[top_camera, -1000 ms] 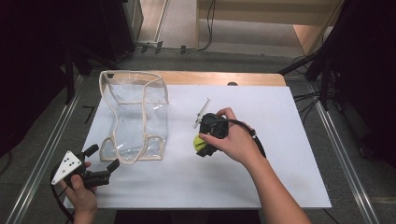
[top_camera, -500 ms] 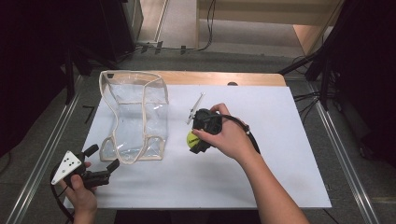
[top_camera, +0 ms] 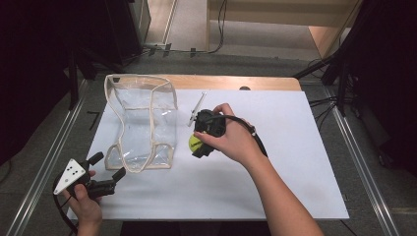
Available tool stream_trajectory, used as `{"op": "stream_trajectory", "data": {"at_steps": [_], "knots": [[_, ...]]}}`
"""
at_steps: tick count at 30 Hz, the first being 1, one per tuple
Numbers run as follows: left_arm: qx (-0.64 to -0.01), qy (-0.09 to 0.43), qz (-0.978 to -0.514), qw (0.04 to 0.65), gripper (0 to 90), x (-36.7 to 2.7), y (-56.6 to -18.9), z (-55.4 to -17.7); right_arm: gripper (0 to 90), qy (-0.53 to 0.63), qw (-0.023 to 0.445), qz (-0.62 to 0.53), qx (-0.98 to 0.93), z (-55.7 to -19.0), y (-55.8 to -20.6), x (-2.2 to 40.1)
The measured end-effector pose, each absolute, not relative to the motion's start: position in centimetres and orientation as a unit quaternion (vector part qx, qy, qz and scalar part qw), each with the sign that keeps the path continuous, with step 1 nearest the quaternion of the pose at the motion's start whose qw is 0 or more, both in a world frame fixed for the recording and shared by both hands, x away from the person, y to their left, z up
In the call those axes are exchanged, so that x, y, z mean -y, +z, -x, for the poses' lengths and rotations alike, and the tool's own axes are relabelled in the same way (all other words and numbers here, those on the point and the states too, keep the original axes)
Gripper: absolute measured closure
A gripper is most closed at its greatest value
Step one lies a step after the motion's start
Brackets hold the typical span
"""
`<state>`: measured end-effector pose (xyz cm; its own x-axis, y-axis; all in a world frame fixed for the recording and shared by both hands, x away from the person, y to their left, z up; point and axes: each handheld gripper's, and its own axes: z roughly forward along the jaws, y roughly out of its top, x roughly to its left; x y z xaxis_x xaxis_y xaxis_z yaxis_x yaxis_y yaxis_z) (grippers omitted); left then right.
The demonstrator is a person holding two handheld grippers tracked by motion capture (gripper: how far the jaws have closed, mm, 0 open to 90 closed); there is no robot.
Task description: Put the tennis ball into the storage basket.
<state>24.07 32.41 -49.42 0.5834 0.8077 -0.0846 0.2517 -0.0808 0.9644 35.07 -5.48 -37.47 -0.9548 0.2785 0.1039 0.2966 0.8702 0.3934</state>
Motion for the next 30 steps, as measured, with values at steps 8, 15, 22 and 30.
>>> {"op": "stream_trajectory", "data": {"at_steps": [8, 15, 22, 30], "knots": [[-0.383, 0.248, -0.692, 0.559, 0.0, -32.4, -49.4, -24.1, 23.4, -0.215, 0.028, 0.131, 0.967, -35.5, -36.5, 4.6], [-0.383, 0.248, -0.692, 0.56, 0.0, -32.4, -49.4, -24.1, 23.5, -0.214, 0.032, 0.124, 0.968, -35.8, -35.7, 3.8], [-0.382, 0.247, -0.692, 0.561, 0.0, -32.4, -49.4, -24.1, 23.5, -0.211, 0.03, 0.114, 0.97, -36.0, -35.0, 2.8], [-0.382, 0.247, -0.693, 0.56, 0.0, -32.4, -49.4, -24.1, 23.6, -0.21, 0.032, 0.107, 0.971, -36.1, -34.1, 1.7]]}}
